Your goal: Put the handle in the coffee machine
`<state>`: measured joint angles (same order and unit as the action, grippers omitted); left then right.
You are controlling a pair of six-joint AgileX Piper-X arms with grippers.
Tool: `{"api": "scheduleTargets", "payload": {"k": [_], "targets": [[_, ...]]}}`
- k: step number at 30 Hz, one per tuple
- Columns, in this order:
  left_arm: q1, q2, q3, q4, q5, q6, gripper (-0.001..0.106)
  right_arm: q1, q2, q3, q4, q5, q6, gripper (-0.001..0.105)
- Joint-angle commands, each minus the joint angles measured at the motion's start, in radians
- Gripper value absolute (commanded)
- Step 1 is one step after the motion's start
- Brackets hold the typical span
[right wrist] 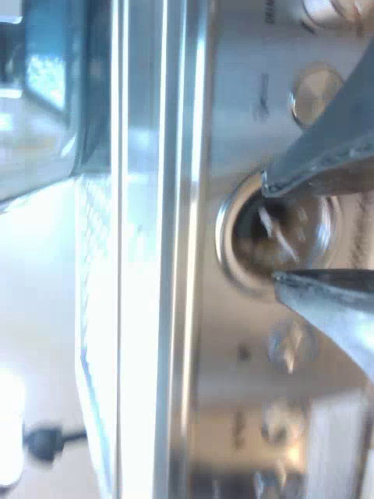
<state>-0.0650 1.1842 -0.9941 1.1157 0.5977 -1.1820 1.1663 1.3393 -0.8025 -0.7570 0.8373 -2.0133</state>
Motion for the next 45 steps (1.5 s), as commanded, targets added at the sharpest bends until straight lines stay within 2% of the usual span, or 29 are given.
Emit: {"api": "scheduleTargets", "payload": {"k": [1,8,11,16,21,27,36,41,45], "targets": [[-0.01,-0.011,0.002,0.027,0.06,-0.011,0.0,0.029,-0.043,0.009,0.132,-0.053,0.035,0.027],[-0.01,-0.011,0.002,0.03,0.06,-0.035,0.0,0.074,-0.149,0.009,0.41,-0.226,0.179,0.027],[-0.01,-0.011,0.002,0.04,0.06,-0.035,0.0,0.073,-0.191,0.009,0.498,-0.294,0.201,0.027],[-0.01,-0.011,0.002,0.052,0.06,-0.06,0.0,0.073,-0.256,0.009,0.595,-0.353,0.263,0.027],[-0.01,-0.011,0.002,0.071,0.063,-0.123,0.0,0.073,-0.312,0.009,0.673,-0.442,0.309,0.027],[-0.01,-0.011,0.002,0.077,0.075,-0.145,0.0,0.073,-0.341,0.009,0.757,-0.451,0.31,0.027],[-0.015,-0.011,0.002,0.097,0.144,-0.174,0.0,0.073,-0.341,0.009,0.757,-0.461,0.31,0.027],[-0.085,-0.011,0.002,0.097,0.141,-0.18,0.0,0.073,-0.341,0.009,0.757,-0.459,0.31,0.027],[-0.172,-0.011,0.002,0.062,0.135,-0.22,0.0,0.073,-0.341,0.009,0.785,-0.459,0.311,0.027]]}}
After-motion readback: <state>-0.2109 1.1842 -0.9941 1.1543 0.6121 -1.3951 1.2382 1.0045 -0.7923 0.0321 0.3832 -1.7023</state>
